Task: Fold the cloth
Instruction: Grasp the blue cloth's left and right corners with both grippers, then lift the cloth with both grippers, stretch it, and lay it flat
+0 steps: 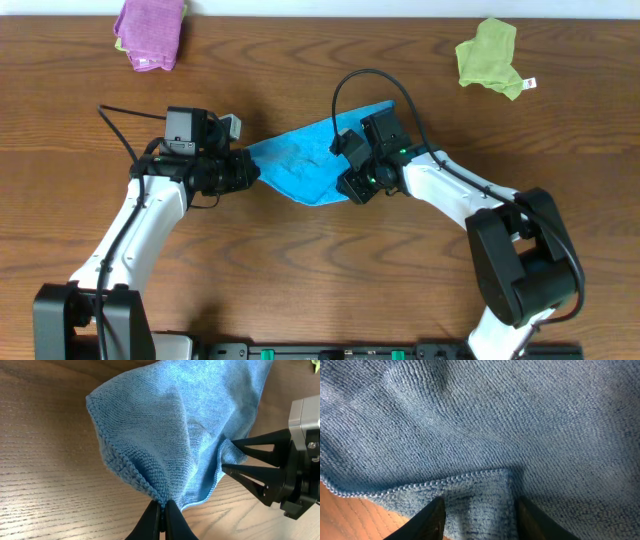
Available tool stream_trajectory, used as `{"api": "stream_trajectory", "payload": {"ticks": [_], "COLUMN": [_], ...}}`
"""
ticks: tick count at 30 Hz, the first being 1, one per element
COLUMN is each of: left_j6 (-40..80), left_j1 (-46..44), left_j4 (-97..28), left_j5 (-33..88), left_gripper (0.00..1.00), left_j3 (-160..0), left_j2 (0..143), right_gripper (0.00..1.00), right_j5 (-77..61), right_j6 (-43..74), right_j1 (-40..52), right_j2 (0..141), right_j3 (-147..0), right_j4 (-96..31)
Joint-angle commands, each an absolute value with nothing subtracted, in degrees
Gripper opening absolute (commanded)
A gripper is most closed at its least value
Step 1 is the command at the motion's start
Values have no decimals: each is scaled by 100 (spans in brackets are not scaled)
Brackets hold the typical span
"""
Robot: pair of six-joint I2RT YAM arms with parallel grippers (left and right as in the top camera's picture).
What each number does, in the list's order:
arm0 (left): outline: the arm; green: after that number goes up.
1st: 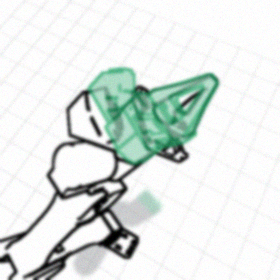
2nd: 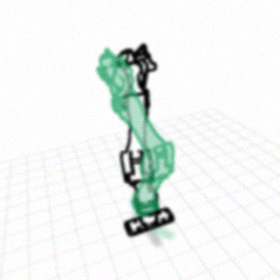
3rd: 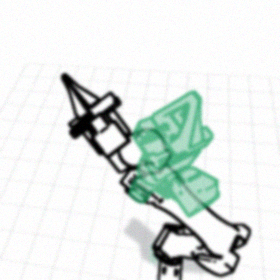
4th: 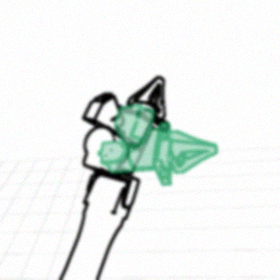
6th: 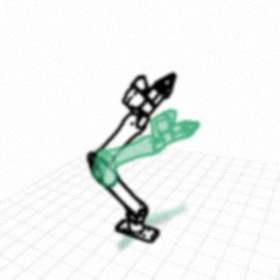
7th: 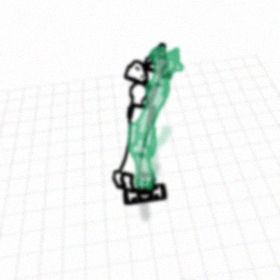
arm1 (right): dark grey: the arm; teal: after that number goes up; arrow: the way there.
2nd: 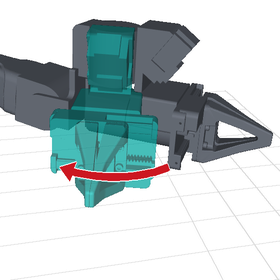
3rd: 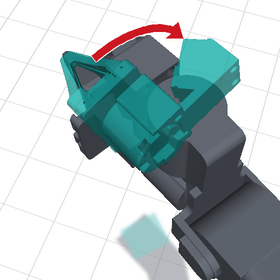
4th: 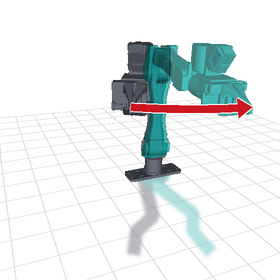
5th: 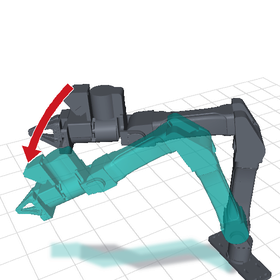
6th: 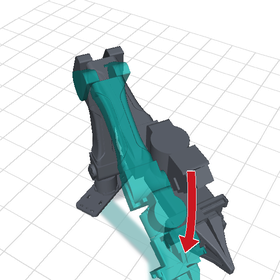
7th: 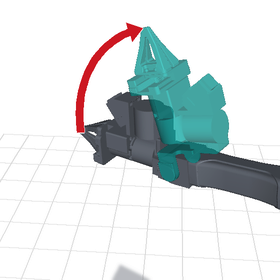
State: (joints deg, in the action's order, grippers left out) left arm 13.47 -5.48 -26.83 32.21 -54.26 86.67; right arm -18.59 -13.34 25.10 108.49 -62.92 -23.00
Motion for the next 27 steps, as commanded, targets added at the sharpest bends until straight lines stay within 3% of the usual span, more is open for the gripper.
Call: {"api": "stream_trajectory", "payload": {"ticks": [1,4,7,10,12,19,27], "left_j6": [1282,1282,1282,1278,1258,1264,1177], "left_j1": [-565,-565,-565,-565,-565,-565,-565], "left_j4": [-2703,-2703,-2703,-2700,-2700,-2657,-2703], "left_j5": [3262,3262,3260,3253,3242,3245,3020], "left_gripper": [5,6,5,5,6,6,5], "left_j3": [-5542,-5542,-5542,-5542,-5542,-5583,-7008], "left_j2": [8569,8569,8569,8569,8569,8569,8569], "right_gripper": [44,33,13,10,1,1,2], "right_j5": [-2088,-2147,-2152,-2263,-2279,-2296,-2224], "right_j6": [-1227,-1227,-1225,-1225,-1225,-1120,-969], "right_j1": [2515,2515,2517,2515,2515,2515,2425], "right_j2": [10886,10886,10886,10884,10868,10785,10416], "right_j3": [-6418,-6499,-6534,-6615,-6707,-7210,-8820], "right_j4": [-2322,-2397,-2491,-2593,-2652,-3094,-3983]}}
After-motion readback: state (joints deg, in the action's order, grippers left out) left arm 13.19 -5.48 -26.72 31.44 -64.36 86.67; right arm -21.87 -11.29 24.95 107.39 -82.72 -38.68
